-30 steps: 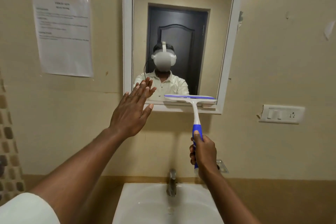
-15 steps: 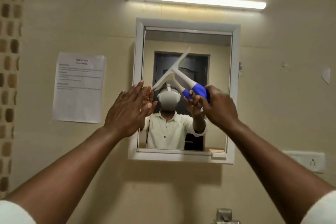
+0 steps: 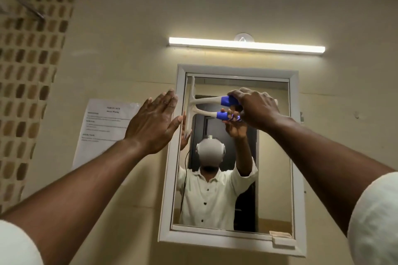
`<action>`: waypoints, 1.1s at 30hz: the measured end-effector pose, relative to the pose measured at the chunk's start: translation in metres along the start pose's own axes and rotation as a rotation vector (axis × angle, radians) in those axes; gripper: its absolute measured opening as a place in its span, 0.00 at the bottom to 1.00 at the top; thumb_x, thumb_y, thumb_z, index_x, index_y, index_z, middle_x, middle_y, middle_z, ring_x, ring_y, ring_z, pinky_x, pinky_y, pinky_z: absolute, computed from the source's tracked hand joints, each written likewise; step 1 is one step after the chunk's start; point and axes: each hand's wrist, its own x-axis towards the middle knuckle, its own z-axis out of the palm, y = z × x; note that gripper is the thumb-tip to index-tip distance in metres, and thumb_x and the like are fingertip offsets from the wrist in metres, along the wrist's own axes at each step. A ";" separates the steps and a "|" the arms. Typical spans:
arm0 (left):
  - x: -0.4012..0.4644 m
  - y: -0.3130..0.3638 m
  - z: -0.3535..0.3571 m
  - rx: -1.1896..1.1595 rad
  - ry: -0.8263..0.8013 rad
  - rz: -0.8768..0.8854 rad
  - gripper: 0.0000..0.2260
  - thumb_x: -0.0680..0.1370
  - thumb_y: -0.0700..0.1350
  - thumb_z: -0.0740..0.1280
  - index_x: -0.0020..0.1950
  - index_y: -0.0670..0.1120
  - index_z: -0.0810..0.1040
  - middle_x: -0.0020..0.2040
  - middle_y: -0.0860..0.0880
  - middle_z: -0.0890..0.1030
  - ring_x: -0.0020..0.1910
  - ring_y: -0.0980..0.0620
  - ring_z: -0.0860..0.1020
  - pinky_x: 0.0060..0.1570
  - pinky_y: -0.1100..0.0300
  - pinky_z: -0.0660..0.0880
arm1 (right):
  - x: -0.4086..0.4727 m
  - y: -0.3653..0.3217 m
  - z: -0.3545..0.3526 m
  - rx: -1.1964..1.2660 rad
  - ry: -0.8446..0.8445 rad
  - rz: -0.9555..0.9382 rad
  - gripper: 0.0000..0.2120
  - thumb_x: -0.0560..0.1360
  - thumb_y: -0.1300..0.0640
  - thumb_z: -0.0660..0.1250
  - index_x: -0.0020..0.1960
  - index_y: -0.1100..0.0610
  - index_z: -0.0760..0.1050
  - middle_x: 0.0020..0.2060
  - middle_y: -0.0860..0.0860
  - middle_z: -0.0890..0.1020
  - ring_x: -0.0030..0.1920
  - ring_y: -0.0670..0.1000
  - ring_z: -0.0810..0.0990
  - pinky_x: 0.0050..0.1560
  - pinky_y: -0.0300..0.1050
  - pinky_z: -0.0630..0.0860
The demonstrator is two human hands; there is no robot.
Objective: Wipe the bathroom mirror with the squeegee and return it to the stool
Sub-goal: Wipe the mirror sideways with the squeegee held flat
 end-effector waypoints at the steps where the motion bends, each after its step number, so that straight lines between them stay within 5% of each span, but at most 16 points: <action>1: 0.001 -0.002 0.001 0.004 0.001 0.000 0.28 0.80 0.59 0.43 0.76 0.50 0.42 0.77 0.52 0.41 0.76 0.56 0.42 0.73 0.57 0.40 | 0.002 0.000 0.002 -0.005 0.002 -0.008 0.23 0.73 0.59 0.68 0.67 0.55 0.69 0.55 0.56 0.79 0.51 0.57 0.78 0.51 0.51 0.71; 7: 0.010 -0.010 0.006 0.011 0.021 0.003 0.28 0.80 0.59 0.44 0.77 0.49 0.44 0.78 0.52 0.42 0.76 0.56 0.43 0.73 0.57 0.41 | 0.011 0.004 0.015 -0.002 0.042 -0.032 0.25 0.73 0.59 0.68 0.68 0.53 0.68 0.56 0.55 0.79 0.52 0.56 0.78 0.47 0.47 0.65; 29: -0.004 0.001 0.030 -0.052 -0.014 0.004 0.27 0.80 0.59 0.44 0.76 0.52 0.42 0.76 0.55 0.39 0.75 0.57 0.42 0.74 0.57 0.41 | -0.008 0.044 0.014 0.065 -0.003 0.035 0.26 0.73 0.61 0.68 0.70 0.54 0.68 0.55 0.56 0.80 0.51 0.58 0.79 0.49 0.55 0.78; 33: -0.004 0.011 0.034 -0.066 -0.023 0.010 0.27 0.80 0.58 0.45 0.76 0.52 0.41 0.77 0.55 0.39 0.75 0.57 0.41 0.74 0.57 0.41 | -0.015 0.062 0.009 0.058 0.010 0.050 0.26 0.72 0.62 0.68 0.70 0.55 0.70 0.54 0.56 0.80 0.49 0.57 0.78 0.42 0.48 0.73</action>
